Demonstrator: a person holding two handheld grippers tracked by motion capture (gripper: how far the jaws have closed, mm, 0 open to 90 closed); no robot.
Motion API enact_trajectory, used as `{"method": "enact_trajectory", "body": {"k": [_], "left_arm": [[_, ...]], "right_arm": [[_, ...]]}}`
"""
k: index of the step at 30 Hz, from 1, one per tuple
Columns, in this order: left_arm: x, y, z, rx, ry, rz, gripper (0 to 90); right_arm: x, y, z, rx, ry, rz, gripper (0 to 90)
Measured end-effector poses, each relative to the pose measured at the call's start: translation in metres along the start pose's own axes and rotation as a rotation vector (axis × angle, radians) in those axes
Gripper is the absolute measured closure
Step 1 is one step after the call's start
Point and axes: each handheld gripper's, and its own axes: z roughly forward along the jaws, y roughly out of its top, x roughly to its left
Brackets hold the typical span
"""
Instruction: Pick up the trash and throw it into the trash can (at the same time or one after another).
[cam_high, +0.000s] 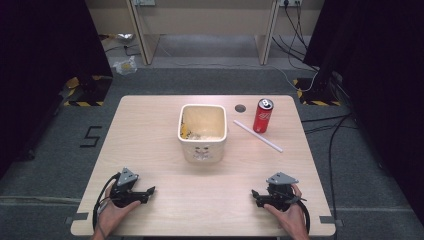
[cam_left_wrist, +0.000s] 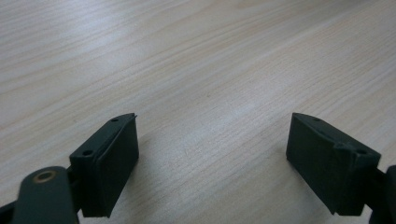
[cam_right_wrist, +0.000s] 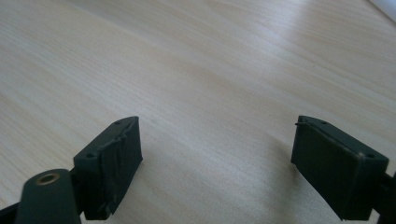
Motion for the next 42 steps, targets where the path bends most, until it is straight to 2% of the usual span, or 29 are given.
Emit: {"method": "enact_trajectory", "body": {"k": [9, 14, 18, 21, 26, 28, 29, 30, 31, 33, 35, 36, 37, 38, 40, 42], "left_arm": [[0.000, 0.000, 0.000, 0.000, 0.000, 0.000, 16.0], [0.000, 0.000, 0.000, 0.001, 0.000, 0.000, 16.0], [0.000, 0.000, 0.000, 0.002, -0.001, 0.000, 16.0], [0.000, 0.000, 0.000, 0.000, 0.000, 0.000, 16.0], [0.000, 0.000, 0.000, 0.000, 0.000, 0.000, 16.0], [0.000, 0.000, 0.000, 0.001, 0.000, 0.000, 16.0], [0.000, 0.000, 0.000, 0.000, 0.000, 0.000, 16.0], [0.000, 0.000, 0.000, 0.000, 0.000, 0.000, 16.0], [0.000, 0.000, 0.000, 0.000, 0.000, 0.000, 16.0], [0.000, 0.000, 0.000, 0.000, -0.001, 0.000, 16.0], [0.000, 0.000, 0.000, -0.001, -0.001, 0.000, 16.0], [0.000, 0.000, 0.000, 0.000, -0.001, 0.002, 16.0], [0.000, 0.000, 0.000, -0.001, -0.001, 0.000, 16.0], [0.000, 0.000, 0.000, -0.001, -0.001, 0.000, 16.0], [0.000, 0.000, 0.000, 0.000, 0.000, 0.000, 16.0], [0.000, 0.000, 0.000, 0.000, -0.002, 0.000, 16.0]], "right_arm": [[-0.008, 0.015, -0.008, -0.032, -0.018, -0.022, 15.3], [-0.018, 0.030, -0.013, -0.048, -0.043, -0.045, 16.2], [-0.029, 0.043, -0.013, -0.050, -0.057, -0.030, 16.8], [-0.044, 0.057, -0.010, -0.060, -0.073, -0.016, 19.7], [-0.059, 0.069, -0.002, -0.058, -0.086, -0.010, 23.5], [-0.065, 0.074, 0.004, -0.053, -0.093, -0.025, 28.8], [-0.070, 0.079, 0.011, -0.051, -0.085, -0.038, 34.4], [-0.072, 0.081, 0.014, -0.051, -0.079, -0.040, 36.3], [-0.072, 0.081, 0.014, -0.051, -0.079, -0.040, 36.3], [-0.082, 0.086, 0.023, -0.047, -0.079, -0.049, 39.4], [-0.086, 0.088, 0.027, -0.048, -0.077, -0.037, 41.1], [-0.093, 0.090, 0.034, -0.033, -0.084, -0.039, 43.4], [-0.093, 0.090, 0.034, -0.033, -0.084, -0.039, 43.4], [-0.099, 0.093, 0.042, -0.026, -0.106, -0.043, 44.1], [-0.102, 0.093, 0.045, -0.032, -0.104, -0.032, 44.8], [-0.109, 0.096, 0.057, -0.007, -0.106, -0.039, 46.9]]}}
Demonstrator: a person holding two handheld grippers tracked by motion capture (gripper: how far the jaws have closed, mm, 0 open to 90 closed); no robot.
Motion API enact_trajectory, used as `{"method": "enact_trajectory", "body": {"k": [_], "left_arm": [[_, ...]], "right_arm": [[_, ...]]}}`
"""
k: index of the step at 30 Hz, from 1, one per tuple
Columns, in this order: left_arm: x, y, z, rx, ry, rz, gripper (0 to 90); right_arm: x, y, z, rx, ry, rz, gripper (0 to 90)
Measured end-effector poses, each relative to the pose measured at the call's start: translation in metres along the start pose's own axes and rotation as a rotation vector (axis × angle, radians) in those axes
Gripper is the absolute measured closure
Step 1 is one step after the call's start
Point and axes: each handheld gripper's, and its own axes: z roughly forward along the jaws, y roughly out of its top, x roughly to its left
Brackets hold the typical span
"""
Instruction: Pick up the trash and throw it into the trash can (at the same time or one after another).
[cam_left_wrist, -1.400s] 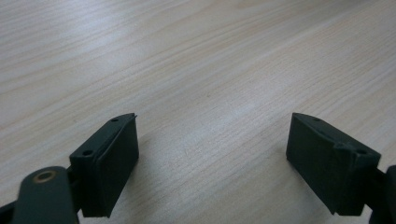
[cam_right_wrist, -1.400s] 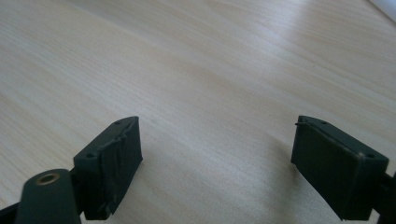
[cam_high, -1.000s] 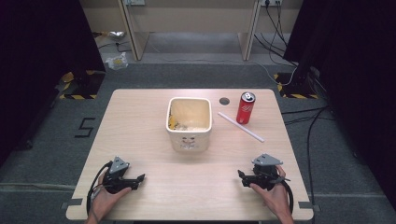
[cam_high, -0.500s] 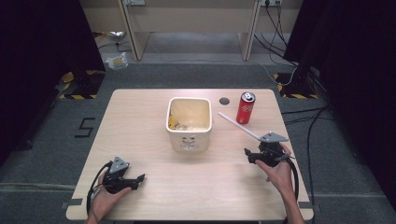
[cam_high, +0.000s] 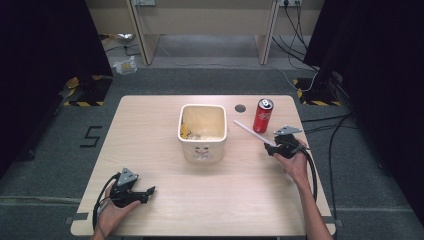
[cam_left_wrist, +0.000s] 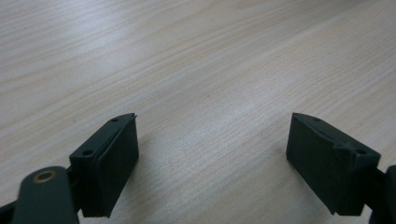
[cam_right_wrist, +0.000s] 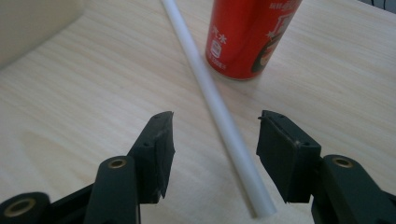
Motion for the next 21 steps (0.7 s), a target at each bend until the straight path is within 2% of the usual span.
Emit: {"method": "enact_trajectory", "body": {"k": [3, 4, 8, 10, 12, 14, 21], "left_arm": [[0.000, 0.000, 0.000, 0.000, 0.000, 0.001, 16.0], [0.000, 0.000, 0.000, -0.002, 0.001, 0.000, 16.0], [0.000, 0.000, 0.000, -0.001, 0.001, 0.000, 16.0], [0.000, 0.000, 0.000, -0.002, 0.000, 0.000, 16.0], [0.000, 0.000, 0.000, 0.000, 0.000, 0.002, 16.0], [0.000, 0.000, 0.000, 0.000, 0.000, 0.001, 16.0], [0.000, 0.000, 0.000, -0.002, 0.000, -0.001, 16.0]], "right_arm": [[-0.004, 0.001, 0.007, -0.002, 0.000, 0.001, 49.4], [-0.007, 0.001, 0.013, -0.011, 0.022, 0.039, 51.5], [-0.010, 0.001, 0.020, 0.007, 0.021, 0.023, 54.8], [-0.012, 0.004, 0.025, -0.002, 0.037, 0.026, 58.9], [-0.012, 0.005, 0.026, -0.008, 0.045, 0.030, 60.6], [-0.013, 0.005, 0.030, -0.018, 0.070, 0.054, 63.8], [-0.015, -0.001, 0.039, 0.007, 0.096, 0.067, 73.7]]}}
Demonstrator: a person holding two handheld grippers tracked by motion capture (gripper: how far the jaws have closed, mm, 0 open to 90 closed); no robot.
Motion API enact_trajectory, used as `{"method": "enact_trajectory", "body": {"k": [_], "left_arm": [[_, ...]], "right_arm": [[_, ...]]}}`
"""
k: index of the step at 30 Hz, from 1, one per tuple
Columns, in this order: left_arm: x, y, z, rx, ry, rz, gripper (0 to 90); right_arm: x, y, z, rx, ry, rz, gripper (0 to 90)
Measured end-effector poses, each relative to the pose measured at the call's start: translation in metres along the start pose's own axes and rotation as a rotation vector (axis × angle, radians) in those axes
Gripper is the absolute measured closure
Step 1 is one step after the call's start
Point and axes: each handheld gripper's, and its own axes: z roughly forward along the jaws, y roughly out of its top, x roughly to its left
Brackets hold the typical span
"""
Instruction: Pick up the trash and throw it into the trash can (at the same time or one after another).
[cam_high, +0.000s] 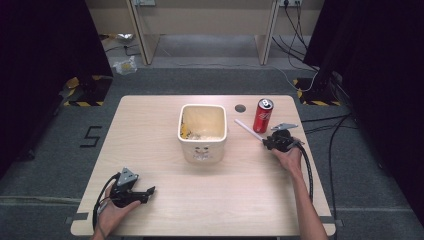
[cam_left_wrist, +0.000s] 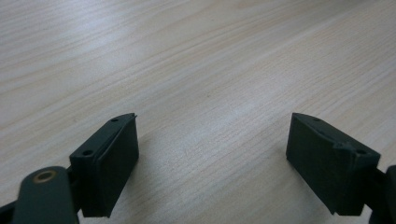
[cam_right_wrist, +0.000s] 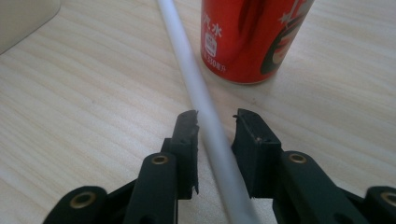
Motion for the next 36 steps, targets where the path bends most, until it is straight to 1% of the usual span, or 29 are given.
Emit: {"method": "enact_trajectory", "body": {"k": [1, 3, 6, 9, 10, 12, 13, 14, 15, 16, 18, 20, 23, 24, 27, 29, 31, 32, 33, 35, 36], "left_arm": [[0.000, 0.000, 0.000, 0.000, 0.000, 0.000, 16.0], [0.000, 0.000, 0.000, 0.000, 0.000, 0.000, 16.0], [0.000, 0.000, 0.000, 0.000, 0.000, 0.000, 16.0], [0.000, 0.000, 0.000, 0.001, 0.000, 0.000, 16.0], [0.000, 0.000, 0.000, 0.001, -0.001, 0.000, 16.1], [0.000, 0.000, 0.000, 0.001, 0.000, 0.000, 16.1], [0.000, 0.000, 0.000, 0.001, 0.000, 0.000, 16.1], [0.000, 0.000, 0.000, 0.001, 0.000, 0.000, 16.1], [0.000, 0.000, 0.000, 0.003, -0.001, 0.002, 16.1], [0.000, 0.000, 0.000, 0.001, 0.000, 0.000, 16.0], [0.000, 0.000, 0.000, 0.002, 0.000, 0.002, 16.0], [0.000, 0.000, 0.000, 0.000, 0.000, 0.000, 16.0], [0.000, 0.000, 0.000, 0.000, 0.000, 0.000, 16.0], [0.000, 0.000, 0.000, 0.000, 0.000, 0.000, 16.0], [0.000, 0.000, 0.000, 0.000, 0.000, 0.000, 16.0], [0.000, 0.000, 0.000, 0.002, 0.000, 0.002, 16.0], [0.000, 0.000, 0.000, 0.000, 0.000, 0.000, 16.0], [0.000, 0.000, 0.000, 0.002, 0.000, 0.002, 16.1], [0.000, 0.000, 0.000, 0.000, 0.000, 0.000, 16.1], [0.000, 0.000, 0.000, 0.000, 0.000, 0.000, 16.0], [0.000, 0.000, 0.000, 0.000, 0.000, 0.001, 16.0]], "right_arm": [[0.000, 0.000, 0.000, 0.000, 0.000, 0.000, 73.7], [-0.001, -0.001, 0.000, -0.008, 0.020, 0.018, 76.8], [0.000, -0.001, 0.000, -0.003, 0.030, 0.022, 78.7], [0.002, 0.000, 0.000, 0.001, 0.035, 0.016, 79.0], [0.007, 0.002, -0.001, -0.008, 0.048, -0.001, 79.1], [0.009, 0.003, -0.002, -0.010, 0.054, -0.003, 79.1], [0.014, 0.006, -0.006, -0.021, 0.057, -0.018, 79.2], [0.014, 0.006, -0.006, -0.021, 0.057, -0.018, 79.2], [0.016, 0.008, -0.008, -0.024, 0.062, -0.018, 79.2], [0.019, 0.011, -0.012, -0.039, 0.065, -0.024, 79.2], [0.021, 0.013, -0.017, -0.044, 0.066, -0.018, 79.2], [0.021, 0.014, -0.019, -0.048, 0.063, -0.015, 79.3], [0.022, 0.016, -0.027, -0.070, 0.074, -0.010, 79.3], [0.023, 0.018, -0.033, -0.076, 0.075, -0.003, 79.3], [0.024, 0.020, -0.038, -0.087, 0.081, 0.000, 79.3], [0.026, 0.023, -0.044, -0.093, 0.070, -0.013, 79.3], [0.029, 0.029, -0.050, -0.111, 0.077, -0.023, 79.3], [0.033, 0.036, -0.056, -0.129, 0.079, -0.033, 79.3], [0.033, 0.036, -0.056, -0.129, 0.079, -0.033, 79.3], [0.037, 0.042, -0.062, -0.142, 0.086, -0.029, 79.3], [0.039, 0.044, -0.064, -0.150, 0.088, -0.037, 79.3]]}}
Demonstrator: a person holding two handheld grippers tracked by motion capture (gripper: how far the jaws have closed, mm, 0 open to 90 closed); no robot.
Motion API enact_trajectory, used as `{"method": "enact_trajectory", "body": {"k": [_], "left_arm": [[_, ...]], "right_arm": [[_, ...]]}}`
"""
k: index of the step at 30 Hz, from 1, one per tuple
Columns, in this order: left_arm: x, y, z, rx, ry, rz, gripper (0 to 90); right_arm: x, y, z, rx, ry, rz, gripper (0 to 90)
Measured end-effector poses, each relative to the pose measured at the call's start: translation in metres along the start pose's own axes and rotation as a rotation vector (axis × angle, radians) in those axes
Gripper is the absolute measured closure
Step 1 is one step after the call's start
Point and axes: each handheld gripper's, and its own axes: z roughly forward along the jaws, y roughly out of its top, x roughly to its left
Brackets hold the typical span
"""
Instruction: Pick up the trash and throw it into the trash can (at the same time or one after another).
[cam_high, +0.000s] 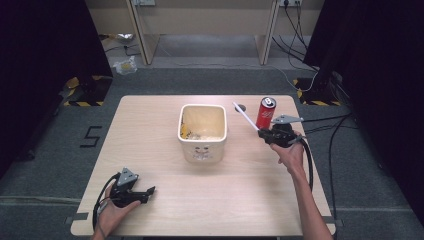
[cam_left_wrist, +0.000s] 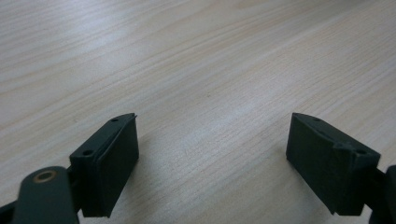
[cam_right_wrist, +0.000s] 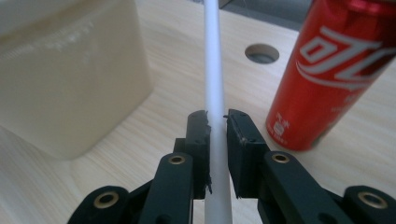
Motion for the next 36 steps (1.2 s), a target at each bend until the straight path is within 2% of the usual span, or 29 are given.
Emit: {"method": "enact_trajectory", "body": {"k": [10, 12, 17, 26, 36], "left_arm": [[0.000, 0.000, 0.000, 0.000, 0.000, 0.000, 16.1], [0.000, 0.000, 0.000, 0.002, 0.000, 0.001, 16.1], [0.000, 0.000, 0.000, 0.002, -0.001, 0.000, 16.1], [0.000, 0.000, 0.000, 0.002, -0.001, 0.000, 16.1], [0.000, 0.000, 0.000, 0.004, -0.002, 0.002, 16.1]], "right_arm": [[0.013, 0.025, -0.011, -0.042, 0.035, -0.015, 79.3], [0.021, 0.035, -0.013, -0.057, 0.044, -0.041, 79.3], [0.034, 0.051, -0.014, -0.073, 0.066, -0.065, 79.3], [0.064, 0.085, -0.005, -0.101, 0.132, -0.106, 79.3], [0.089, 0.106, 0.008, -0.103, 0.167, -0.142, 79.3]]}}
